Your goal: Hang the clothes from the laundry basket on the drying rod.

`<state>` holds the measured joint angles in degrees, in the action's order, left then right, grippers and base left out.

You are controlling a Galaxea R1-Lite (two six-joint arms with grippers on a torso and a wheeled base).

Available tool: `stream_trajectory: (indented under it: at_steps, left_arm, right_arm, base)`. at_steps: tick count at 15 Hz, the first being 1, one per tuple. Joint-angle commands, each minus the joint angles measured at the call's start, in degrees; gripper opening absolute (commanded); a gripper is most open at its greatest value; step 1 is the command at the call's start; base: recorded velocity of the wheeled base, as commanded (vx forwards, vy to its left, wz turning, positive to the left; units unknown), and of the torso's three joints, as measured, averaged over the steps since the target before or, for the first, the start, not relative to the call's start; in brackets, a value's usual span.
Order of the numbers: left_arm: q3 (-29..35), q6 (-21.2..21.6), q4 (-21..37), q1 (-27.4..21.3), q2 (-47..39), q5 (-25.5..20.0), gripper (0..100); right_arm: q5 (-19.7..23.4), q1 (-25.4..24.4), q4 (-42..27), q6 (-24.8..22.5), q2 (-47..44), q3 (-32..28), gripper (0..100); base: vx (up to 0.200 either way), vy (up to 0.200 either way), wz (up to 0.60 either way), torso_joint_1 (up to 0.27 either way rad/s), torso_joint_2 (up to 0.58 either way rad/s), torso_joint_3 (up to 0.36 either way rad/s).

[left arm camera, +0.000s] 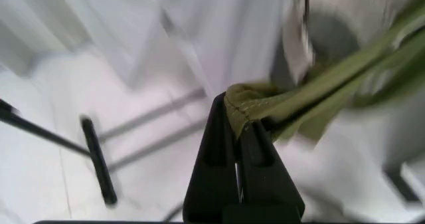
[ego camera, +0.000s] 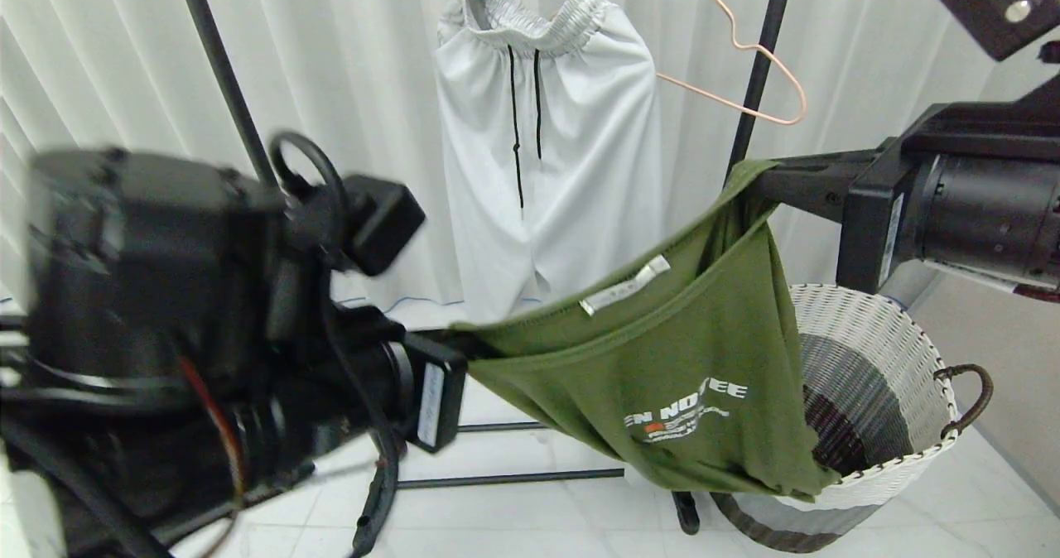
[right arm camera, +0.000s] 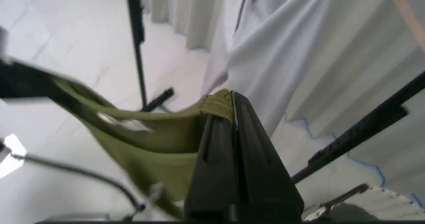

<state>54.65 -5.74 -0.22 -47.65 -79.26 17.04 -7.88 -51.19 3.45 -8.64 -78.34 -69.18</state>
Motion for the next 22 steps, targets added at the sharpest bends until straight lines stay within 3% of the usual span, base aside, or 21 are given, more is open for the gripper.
stream_trajectory:
  at_steps: [1, 4, 6, 10, 12, 14, 18, 21, 22]
  left_arm:
    - [18.12, 1.87, 11.91, 6.17, 4.91, 0.1, 0]
    - [28.67, 6.36, 18.15, 7.22, 3.33, 0.18, 0]
    - [30.08, 6.44, 18.5, 6.52, 2.8, 0.27, 0]
    - [30.78, 6.27, 18.5, 1.6, 3.06, 0.36, 0]
    - [30.78, 6.36, 18.41, 1.6, 2.71, 1.59, 0]
    - [31.31, 6.44, 18.15, 1.6, 2.01, 2.12, 0]
    - [38.34, 6.18, 16.57, 1.95, -4.14, 4.75, 0]
    - [41.24, 6.27, 12.17, 1.95, -8.19, 4.84, 0]
    - [42.03, 6.27, 10.94, 1.95, -9.68, 4.84, 0]
  right_arm:
    - [-0.04, 1.97, 0.24, -0.23, -0.33, -2.1, 0]
    - [0.05, 7.16, -0.55, -1.29, -0.24, -7.99, 0]
    - [0.49, 10.41, -0.55, -3.49, -0.5, -11.59, 0]
    - [0.67, 10.76, -0.64, -4.72, -3.4, -17.74, 0]
    - [0.58, 11.29, -1.96, -5.95, -3.4, -18.27, 0]
    - [0.4, 11.73, -8.81, -5.95, -1.82, -21.61, 0]
    - [2.43, 11.9, -31.66, -5.86, 3.63, -29.17, 0]
    - [8.67, 11.46, -39.75, -5.77, 7.67, -28.64, 0]
    - [13.32, 9.62, -45.46, -5.77, 9.69, -28.64, 0]
  base:
    - [0.0, 0.0, 0.0, 0.0, 0.0, 0.0]
    - [0.0, 0.0, 0.0, 0.0, 0.0, 0.0]
    - [0.0, 0.0, 0.0, 0.0, 0.0, 0.0]
    - [0.0, 0.0, 0.0, 0.0, 0.0, 0.0]
    - [0.0, 0.0, 0.0, 0.0, 0.0, 0.0]
    - [0.0, 0.0, 0.0, 0.0, 0.0, 0.0]
    - [0.0, 0.0, 0.0, 0.0, 0.0, 0.0]
    - [0.0, 0.0, 0.0, 0.0, 0.0, 0.0]
    - [0.0, 0.0, 0.0, 0.0, 0.0, 0.0]
